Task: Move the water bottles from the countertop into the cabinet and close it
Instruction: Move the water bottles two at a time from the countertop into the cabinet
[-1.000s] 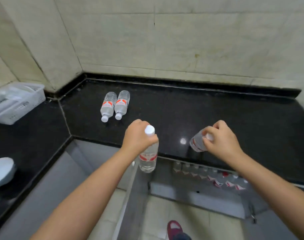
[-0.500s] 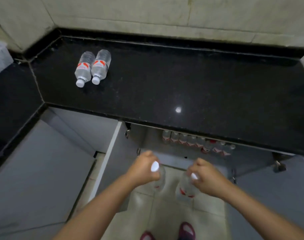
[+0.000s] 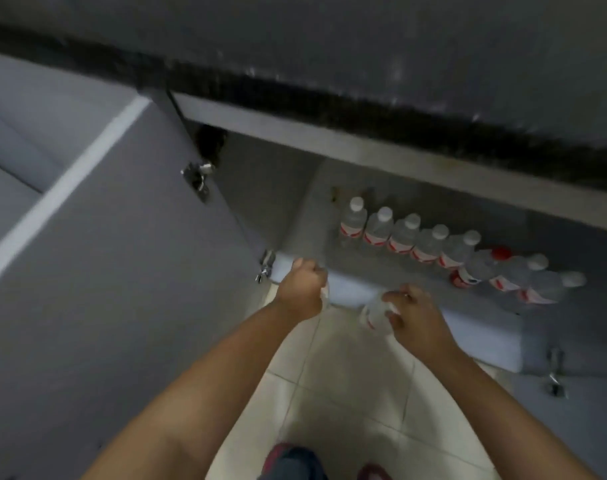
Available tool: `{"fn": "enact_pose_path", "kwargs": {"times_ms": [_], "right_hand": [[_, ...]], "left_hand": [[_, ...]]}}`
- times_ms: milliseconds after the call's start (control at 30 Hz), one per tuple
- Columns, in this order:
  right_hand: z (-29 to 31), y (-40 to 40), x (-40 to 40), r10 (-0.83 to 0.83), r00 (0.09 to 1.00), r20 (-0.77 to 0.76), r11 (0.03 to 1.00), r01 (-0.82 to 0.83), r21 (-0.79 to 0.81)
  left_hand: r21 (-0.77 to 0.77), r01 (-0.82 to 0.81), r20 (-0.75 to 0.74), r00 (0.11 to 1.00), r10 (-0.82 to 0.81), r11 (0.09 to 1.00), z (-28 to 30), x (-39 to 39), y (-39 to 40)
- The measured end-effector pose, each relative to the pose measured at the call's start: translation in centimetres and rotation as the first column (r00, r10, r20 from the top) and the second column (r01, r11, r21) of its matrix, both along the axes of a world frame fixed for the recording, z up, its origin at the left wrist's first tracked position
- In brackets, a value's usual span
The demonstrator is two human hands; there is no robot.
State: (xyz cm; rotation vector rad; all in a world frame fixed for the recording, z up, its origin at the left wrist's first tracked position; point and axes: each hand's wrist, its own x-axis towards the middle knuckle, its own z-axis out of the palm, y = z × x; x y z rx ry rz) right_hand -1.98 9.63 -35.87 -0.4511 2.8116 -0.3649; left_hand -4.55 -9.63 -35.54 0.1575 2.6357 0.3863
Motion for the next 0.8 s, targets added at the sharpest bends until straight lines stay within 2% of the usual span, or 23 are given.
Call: {"fn": "enact_pose_path", "kwargs": {"times_ms": [67, 133, 267, 433, 600, 800], "right_hand": [[-4.7, 0.1, -1.5, 0.004, 1.000, -0.005, 1.000, -0.005, -0.030], [-7.1, 0.2, -2.8, -0.086, 0.996, 0.019, 0.993, 0.087, -0.083], [-11.9, -0.6, -4.5, -0.060, 0.997, -0.046, 0.991, 0.054, -0.126], [-13.1, -1.9, -6.2, -0.067, 0.998, -0.001, 0.988, 0.066, -0.141], [-13.2, -2.5, -6.1, -0.075, 0.997, -0.010, 0.987, 0.073, -0.141], [-13.7, -1.5, -6.1, -0.030, 1.000, 0.000, 0.995, 0.030, -0.095]], "left_hand": [[-0.017, 0.007, -0.078, 0.997, -0.008, 1.000, -4.3, -1.7, -0.1], [-0.015, 0.010, -0.134, 0.991, -0.012, 1.000, -6.6, -2.9, -0.5], [-0.052, 0.035, -0.240, 0.970, -0.046, 0.998, -11.1, -4.2, -1.3], [-0.073, -0.006, -0.252, 0.968, -0.012, 0.997, -12.6, -5.3, -2.0], [0.000, -0.022, -0.207, 0.978, 0.021, 1.000, -12.4, -6.1, -2.2], [0.053, -0.005, -0.282, 0.959, 0.020, 0.999, -14.0, -6.2, -3.1]]}}
